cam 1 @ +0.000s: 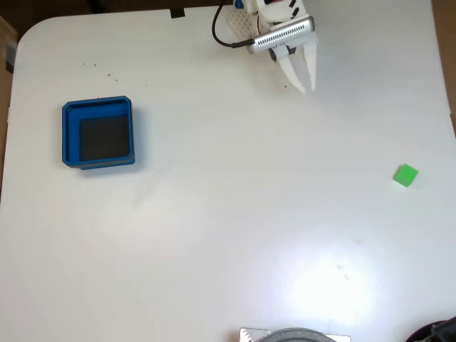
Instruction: Pick up green cube and drop it in the blue box
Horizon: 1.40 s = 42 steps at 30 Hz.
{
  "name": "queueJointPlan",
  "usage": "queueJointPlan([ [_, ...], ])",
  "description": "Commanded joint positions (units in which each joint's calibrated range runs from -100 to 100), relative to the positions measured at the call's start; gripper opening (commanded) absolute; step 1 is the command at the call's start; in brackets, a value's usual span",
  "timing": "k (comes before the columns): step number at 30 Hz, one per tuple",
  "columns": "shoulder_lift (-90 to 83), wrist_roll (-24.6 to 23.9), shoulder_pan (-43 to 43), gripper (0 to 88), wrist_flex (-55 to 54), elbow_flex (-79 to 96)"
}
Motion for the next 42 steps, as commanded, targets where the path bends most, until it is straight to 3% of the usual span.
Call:
queueJointPlan([
  [1,-0.2,0.1,-0.3,1.8,-1.1,0.4],
  [22,-0.2,0.2,-1.2,1.8,-1.1,0.4],
  [42,-0.2,0.2,-16.1,1.8,-1.1,0.4],
])
